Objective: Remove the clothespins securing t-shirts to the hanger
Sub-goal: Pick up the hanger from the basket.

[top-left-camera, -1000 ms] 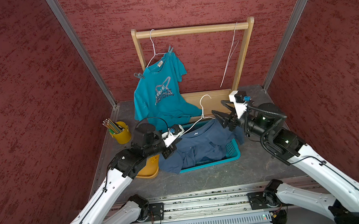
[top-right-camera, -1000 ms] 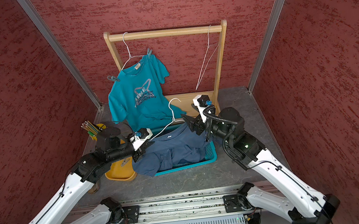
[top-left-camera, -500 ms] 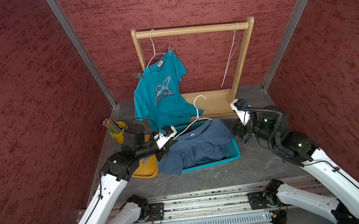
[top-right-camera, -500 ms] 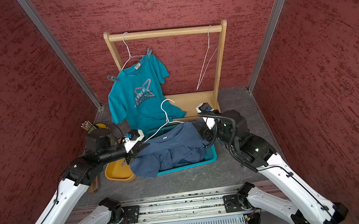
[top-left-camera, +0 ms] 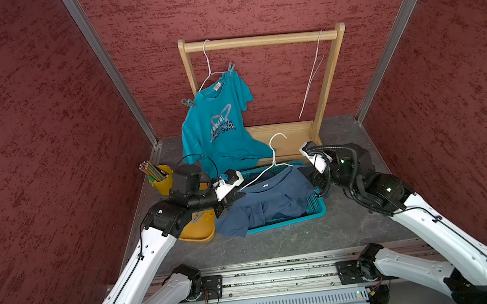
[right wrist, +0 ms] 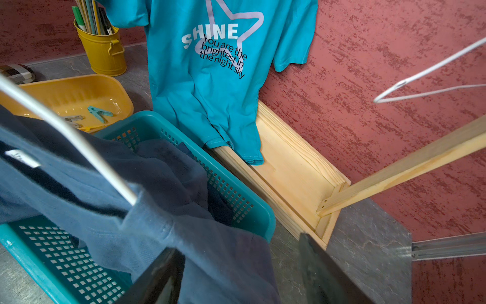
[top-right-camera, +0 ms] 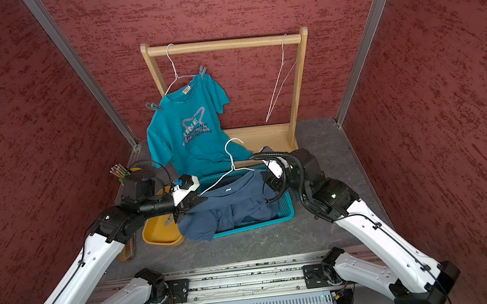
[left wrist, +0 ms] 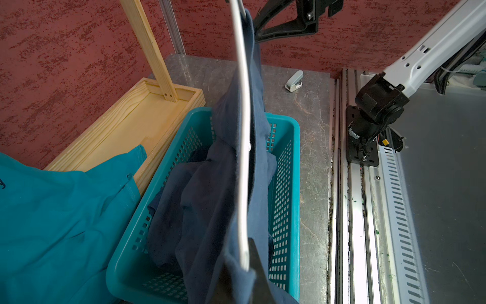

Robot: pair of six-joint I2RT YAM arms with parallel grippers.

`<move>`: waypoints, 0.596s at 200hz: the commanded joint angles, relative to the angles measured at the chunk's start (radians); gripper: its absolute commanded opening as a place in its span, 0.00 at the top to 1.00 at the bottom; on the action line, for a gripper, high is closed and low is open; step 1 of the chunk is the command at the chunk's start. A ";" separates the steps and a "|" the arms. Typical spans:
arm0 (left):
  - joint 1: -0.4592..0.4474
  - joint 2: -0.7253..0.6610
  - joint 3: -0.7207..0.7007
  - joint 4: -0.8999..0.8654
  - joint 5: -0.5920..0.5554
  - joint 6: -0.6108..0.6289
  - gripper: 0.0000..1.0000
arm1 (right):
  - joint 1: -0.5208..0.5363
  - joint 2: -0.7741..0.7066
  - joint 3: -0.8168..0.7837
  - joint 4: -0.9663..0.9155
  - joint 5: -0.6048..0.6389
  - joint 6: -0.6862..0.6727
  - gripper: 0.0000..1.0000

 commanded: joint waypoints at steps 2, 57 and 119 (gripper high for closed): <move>0.003 -0.009 0.032 0.006 0.063 0.023 1.00 | 0.006 -0.017 0.011 0.037 -0.038 -0.027 0.33; 0.006 -0.011 0.020 0.057 0.133 -0.003 1.00 | 0.010 0.072 0.029 0.078 -0.200 -0.021 0.74; 0.002 -0.001 -0.026 0.163 0.168 -0.075 1.00 | 0.021 0.000 -0.038 0.345 -0.387 0.035 0.71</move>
